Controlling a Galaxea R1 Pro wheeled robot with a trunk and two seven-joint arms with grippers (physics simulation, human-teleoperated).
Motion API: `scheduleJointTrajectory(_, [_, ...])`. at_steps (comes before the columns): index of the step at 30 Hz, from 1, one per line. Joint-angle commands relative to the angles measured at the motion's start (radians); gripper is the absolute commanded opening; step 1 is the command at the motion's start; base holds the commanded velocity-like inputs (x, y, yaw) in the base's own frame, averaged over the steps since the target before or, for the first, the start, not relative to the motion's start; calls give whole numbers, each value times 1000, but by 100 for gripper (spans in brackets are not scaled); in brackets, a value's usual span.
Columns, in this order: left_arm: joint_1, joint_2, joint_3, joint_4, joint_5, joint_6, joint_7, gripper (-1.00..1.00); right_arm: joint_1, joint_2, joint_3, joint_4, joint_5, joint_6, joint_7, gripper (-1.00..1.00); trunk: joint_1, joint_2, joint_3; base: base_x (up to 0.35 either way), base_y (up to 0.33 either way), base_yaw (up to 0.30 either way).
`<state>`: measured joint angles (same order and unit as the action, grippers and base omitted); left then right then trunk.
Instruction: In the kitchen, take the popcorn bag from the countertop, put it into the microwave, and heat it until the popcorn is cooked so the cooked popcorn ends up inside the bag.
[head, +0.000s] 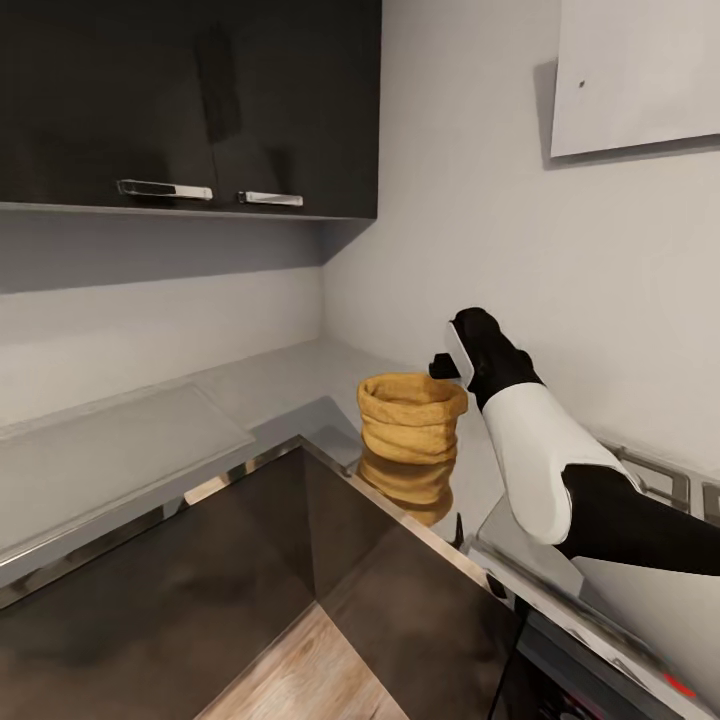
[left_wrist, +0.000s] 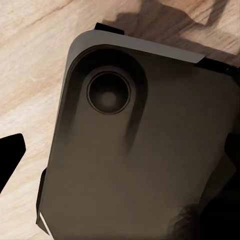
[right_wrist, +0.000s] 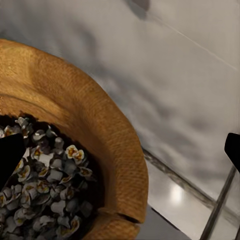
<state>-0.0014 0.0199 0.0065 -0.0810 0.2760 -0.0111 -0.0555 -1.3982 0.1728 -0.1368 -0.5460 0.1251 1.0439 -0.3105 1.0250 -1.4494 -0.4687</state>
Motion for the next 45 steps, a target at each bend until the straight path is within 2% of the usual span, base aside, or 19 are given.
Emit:
scheduleJointTrajectory(1, [0, 0, 1, 0, 6, -1, -4, 100, -1, 2, -7, -1, 9, 3, 4, 100, 0, -1, -1, 0, 0, 0])
scheduleJointTrajectory(10, [0, 0, 1, 0, 6, -1, -4, 100, -1, 2, -8, 5, 1, 3, 4, 100, 0, -1, -1, 0, 0, 0])
scheduleJointTrajectory(16, [0, 0, 1, 0, 6, -1, -4, 100, -1, 2, -13, 93, -5, 3, 11, 100, 0, -1, -1, 0, 0, 0])
scheduleJointTrajectory(22, [0, 0, 1, 0, 5, -2, -4, 100, -1, 2, -6, 87, 11, 3, 2, 100, 0, -1, -1, 0, 0, 0])
scheduleJointTrajectory(36, [0, 0, 1, 0, 5, -3, -4, 100, -7, 2, -17, 95, -5, 3, 7, 100, 0, -1, -1, 0, 0, 0])
scheduleJointTrajectory(45, [0, 0, 1, 1, 6, -1, -4, 100, -7, 2, -15, 90, 3, 3, 6, 100, 0, -1, -1, 33, 0, 0])
